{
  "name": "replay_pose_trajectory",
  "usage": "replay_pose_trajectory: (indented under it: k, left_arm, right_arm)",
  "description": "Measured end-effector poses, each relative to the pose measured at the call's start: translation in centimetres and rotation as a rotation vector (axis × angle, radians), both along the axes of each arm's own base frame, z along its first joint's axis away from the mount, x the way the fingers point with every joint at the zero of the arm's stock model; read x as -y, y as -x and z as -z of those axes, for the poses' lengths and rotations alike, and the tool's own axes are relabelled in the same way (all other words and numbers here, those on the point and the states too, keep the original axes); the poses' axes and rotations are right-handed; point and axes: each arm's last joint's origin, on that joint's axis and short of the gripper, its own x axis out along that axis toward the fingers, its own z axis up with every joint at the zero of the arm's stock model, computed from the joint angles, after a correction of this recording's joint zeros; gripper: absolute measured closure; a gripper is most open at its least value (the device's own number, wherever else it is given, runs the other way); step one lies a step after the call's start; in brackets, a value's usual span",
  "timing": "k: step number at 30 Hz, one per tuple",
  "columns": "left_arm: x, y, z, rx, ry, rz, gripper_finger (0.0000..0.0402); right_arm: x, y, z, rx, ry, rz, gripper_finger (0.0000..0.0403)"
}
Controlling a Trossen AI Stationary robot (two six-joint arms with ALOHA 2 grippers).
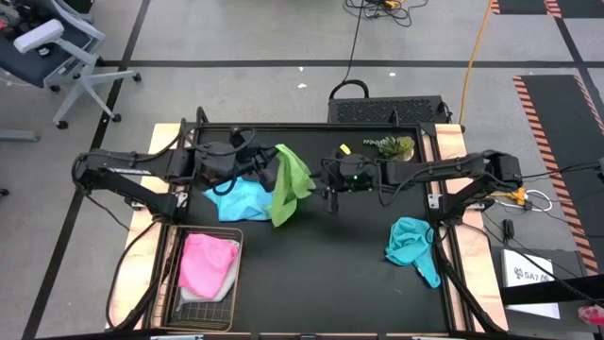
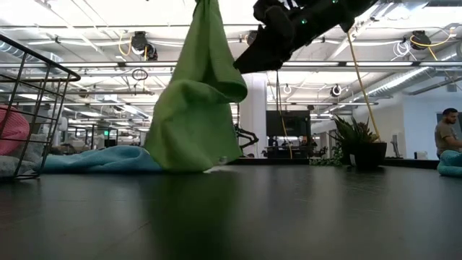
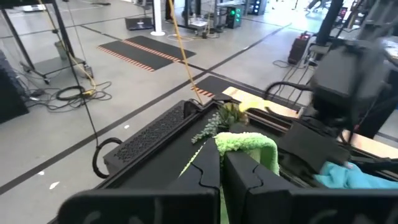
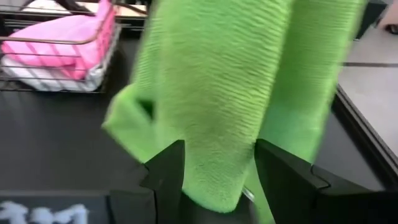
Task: Fold microfiber towels
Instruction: Fold the green microfiber cloth
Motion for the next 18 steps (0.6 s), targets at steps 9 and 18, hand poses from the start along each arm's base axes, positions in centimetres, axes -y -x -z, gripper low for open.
replay_pose_trajectory:
  k: [9, 18]
  left_arm:
    - [-1.1, -0.9, 0.8, -0.030, 0.002, -0.037, 0.0401]
    - [-3.1, -2.2, 2.2, -0.088, 0.004, -0.098, 0.0401]
  right_arm:
    - [-2.1, -0.3, -0.4, 0.049, -0.037, -0.041, 0.0218]
    - [-1.9, 0.2, -1.6, 0.049, 0.127, 0.050, 0.0218]
